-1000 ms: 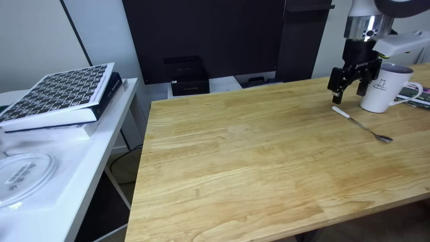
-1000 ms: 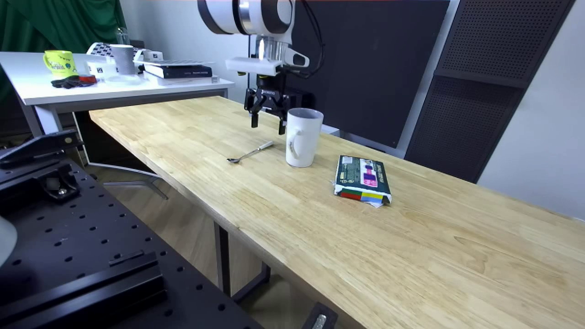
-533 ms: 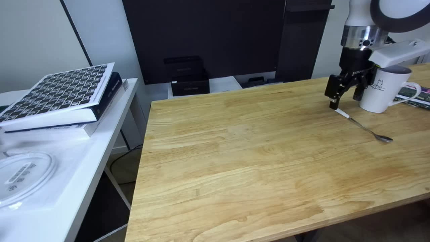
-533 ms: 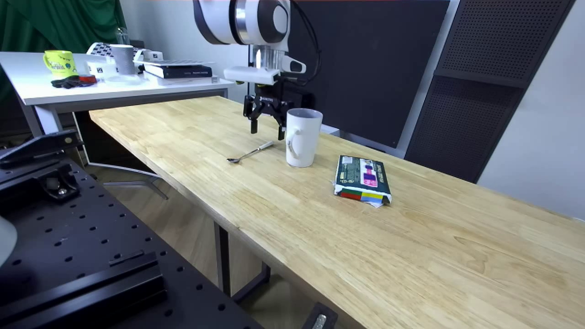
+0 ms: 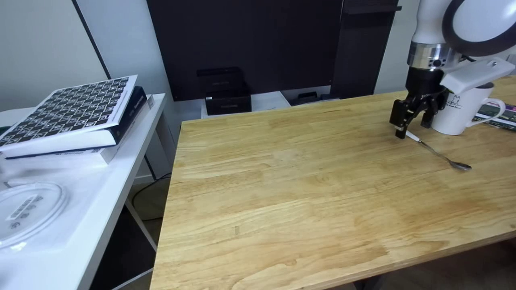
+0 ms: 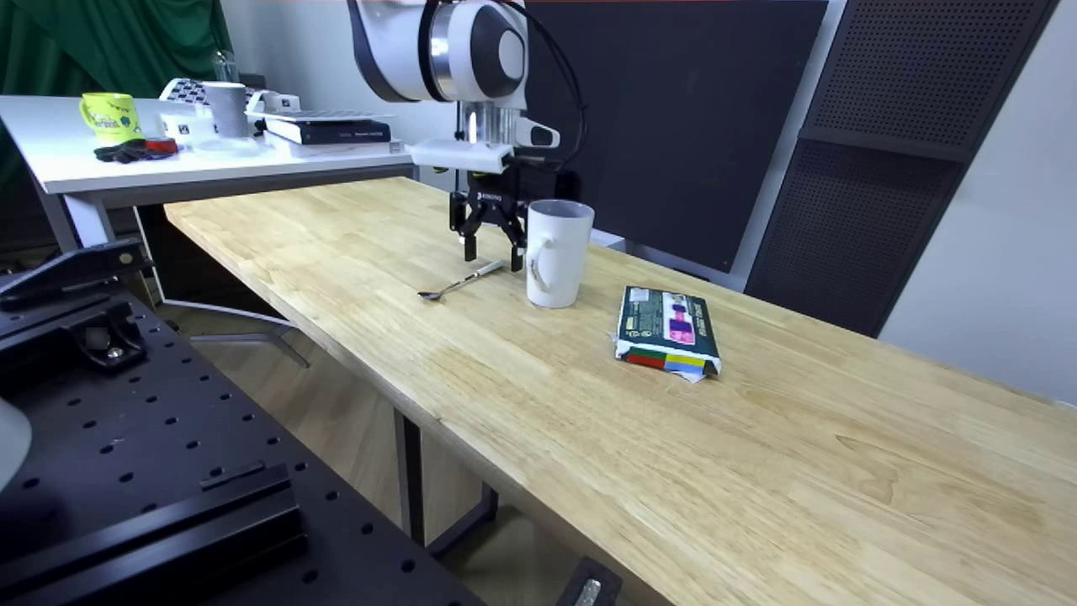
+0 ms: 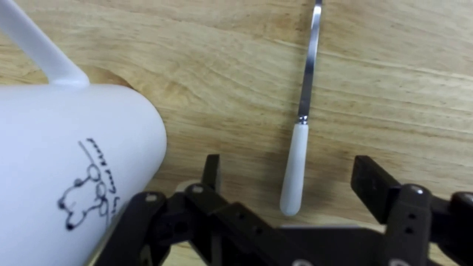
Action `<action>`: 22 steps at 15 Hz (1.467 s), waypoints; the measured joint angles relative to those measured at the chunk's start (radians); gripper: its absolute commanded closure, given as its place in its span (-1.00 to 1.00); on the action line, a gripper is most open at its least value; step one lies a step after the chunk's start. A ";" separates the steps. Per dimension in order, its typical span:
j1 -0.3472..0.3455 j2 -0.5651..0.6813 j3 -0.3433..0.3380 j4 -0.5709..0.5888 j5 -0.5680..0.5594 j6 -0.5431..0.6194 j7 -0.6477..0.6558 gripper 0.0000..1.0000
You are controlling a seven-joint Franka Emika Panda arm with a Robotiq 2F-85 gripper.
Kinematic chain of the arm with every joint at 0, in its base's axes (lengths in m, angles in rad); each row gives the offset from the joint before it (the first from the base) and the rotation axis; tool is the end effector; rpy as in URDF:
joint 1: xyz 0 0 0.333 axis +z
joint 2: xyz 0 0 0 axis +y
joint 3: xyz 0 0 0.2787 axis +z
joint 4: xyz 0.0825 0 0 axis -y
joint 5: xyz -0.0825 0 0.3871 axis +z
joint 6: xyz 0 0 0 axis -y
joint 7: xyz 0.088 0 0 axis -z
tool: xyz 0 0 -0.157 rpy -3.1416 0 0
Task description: Put the spoon in the mug
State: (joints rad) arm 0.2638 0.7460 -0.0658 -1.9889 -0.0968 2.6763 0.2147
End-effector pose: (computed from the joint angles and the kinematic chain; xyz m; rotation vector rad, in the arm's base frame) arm 0.5478 0.1054 -0.0022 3.0419 0.1328 -0.0606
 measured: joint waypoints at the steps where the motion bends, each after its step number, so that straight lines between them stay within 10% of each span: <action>1: 0.003 0.004 -0.002 0.001 0.000 0.000 0.001 -0.02; 9: 0.047 0.008 -0.030 0.010 -0.002 0.000 0.030 0.99; 22: 0.049 -0.013 -0.046 0.101 -0.001 -0.085 0.047 0.93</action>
State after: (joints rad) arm 0.3124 0.7328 -0.1120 -1.8879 -0.0976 2.5913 0.2617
